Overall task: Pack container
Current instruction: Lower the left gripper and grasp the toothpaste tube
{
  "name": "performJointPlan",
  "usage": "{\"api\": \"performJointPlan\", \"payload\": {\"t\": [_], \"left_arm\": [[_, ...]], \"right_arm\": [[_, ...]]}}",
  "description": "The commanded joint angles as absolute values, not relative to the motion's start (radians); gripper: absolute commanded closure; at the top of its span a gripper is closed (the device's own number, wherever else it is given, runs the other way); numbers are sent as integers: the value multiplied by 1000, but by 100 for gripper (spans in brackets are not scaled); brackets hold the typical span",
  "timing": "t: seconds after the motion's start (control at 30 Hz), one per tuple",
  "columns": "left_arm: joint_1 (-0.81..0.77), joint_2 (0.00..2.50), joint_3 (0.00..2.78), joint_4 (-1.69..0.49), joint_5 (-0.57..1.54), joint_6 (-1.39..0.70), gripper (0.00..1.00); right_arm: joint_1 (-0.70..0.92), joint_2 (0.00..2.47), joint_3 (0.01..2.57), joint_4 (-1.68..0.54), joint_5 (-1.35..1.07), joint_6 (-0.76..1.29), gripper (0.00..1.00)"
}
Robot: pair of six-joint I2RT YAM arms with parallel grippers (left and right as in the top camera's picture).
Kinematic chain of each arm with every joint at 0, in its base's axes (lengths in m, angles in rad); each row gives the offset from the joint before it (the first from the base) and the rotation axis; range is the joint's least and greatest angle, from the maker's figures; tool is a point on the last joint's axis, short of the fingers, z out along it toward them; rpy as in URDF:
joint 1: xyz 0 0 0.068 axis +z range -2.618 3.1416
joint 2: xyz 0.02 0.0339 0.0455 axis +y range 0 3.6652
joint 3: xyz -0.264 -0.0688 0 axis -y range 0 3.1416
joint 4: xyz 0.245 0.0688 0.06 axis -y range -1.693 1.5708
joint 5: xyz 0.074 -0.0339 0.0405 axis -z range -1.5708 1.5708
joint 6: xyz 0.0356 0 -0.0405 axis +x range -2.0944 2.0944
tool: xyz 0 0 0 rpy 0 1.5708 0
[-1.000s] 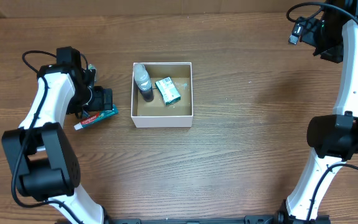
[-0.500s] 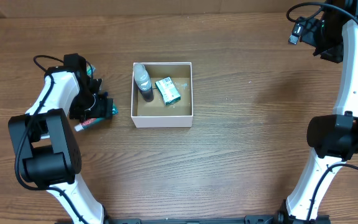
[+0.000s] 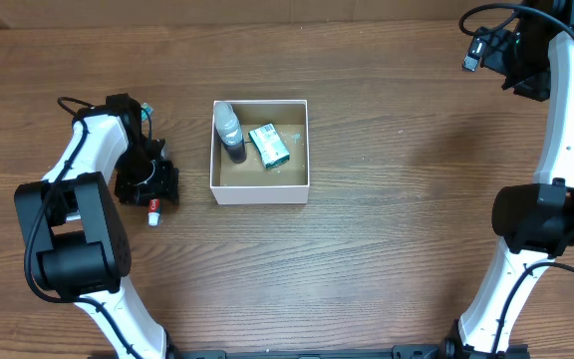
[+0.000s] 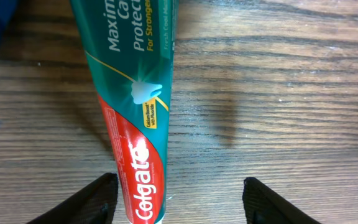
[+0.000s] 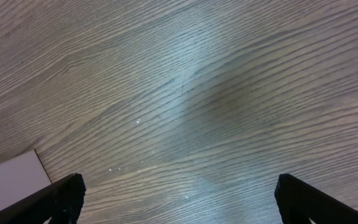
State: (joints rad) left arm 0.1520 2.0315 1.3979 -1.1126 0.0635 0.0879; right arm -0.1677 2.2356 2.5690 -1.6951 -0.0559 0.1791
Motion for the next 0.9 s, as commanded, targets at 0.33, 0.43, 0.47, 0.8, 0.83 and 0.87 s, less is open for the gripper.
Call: {"api": "performJointPlan", "payload": {"t": [0.33,0.43,0.47,0.8,0.83,0.87], "left_arm": [[150,2048,1409,-1039,78,-88,49],[150,2048,1407,-1034,70,-113,51],[150,2048,1402,-1030,70,-113,51],[150,2048,1267,-877,14,-158,49],[150,2048,1266,-869,14,-162,49],[150,2048,1265,-862,14,-162,51]], "right_arm": [[-168,2205,2570,-1693,-61,171,0],[-168,2205,2570,-1693,-61,171,0],[-168,2205,2570,-1693,-61,171,0],[-168,2205,2570,-1693,-61,170,0],[-168,2205,2570,-1693,-61,171,0],[-168,2205,2570,-1693,-61,171,0]]}}
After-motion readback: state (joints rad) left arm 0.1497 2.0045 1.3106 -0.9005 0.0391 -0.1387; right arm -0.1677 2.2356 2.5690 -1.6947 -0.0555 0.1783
